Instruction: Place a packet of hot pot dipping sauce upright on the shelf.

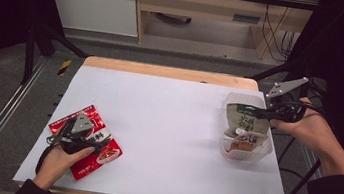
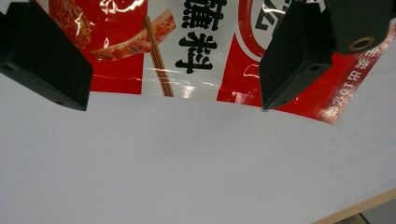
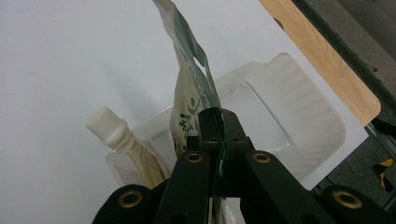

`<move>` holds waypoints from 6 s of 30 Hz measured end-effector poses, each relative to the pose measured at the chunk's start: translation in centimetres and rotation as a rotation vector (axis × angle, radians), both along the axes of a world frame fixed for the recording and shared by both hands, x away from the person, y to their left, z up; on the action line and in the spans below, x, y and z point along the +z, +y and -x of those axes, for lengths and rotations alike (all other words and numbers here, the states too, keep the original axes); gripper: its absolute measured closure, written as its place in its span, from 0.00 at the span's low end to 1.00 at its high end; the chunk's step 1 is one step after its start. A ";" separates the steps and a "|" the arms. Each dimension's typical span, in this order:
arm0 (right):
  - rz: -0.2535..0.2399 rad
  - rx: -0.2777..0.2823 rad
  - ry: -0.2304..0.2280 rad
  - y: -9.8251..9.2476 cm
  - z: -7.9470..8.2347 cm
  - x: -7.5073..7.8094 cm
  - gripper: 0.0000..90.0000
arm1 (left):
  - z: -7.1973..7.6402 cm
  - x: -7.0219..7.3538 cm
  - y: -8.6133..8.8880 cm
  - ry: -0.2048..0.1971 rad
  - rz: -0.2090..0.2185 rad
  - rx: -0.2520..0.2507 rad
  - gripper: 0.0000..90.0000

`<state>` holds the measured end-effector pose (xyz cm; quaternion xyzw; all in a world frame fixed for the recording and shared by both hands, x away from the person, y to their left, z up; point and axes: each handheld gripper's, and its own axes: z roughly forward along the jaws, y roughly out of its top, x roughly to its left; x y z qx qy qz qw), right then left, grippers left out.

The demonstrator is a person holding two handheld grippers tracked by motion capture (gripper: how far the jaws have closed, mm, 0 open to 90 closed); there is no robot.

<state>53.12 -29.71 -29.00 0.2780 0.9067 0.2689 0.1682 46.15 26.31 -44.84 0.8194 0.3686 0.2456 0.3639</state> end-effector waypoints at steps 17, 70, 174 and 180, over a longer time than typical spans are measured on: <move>-0.013 -0.009 0.034 0.2 -0.3 -2.4 1.00 | 0.0 0.0 -0.1 0.002 -0.007 -0.005 0.11; -0.072 -0.023 -0.192 11.4 5.9 -2.0 0.21 | -0.1 0.4 1.2 -0.027 -0.004 0.012 0.08; -0.155 -0.106 -0.133 18.5 11.2 -16.6 0.20 | -0.4 -1.9 13.9 0.147 0.089 0.193 0.19; -0.153 -0.105 -0.131 18.5 11.2 -16.6 0.20 | -0.2 -1.4 13.6 0.146 0.131 0.164 0.24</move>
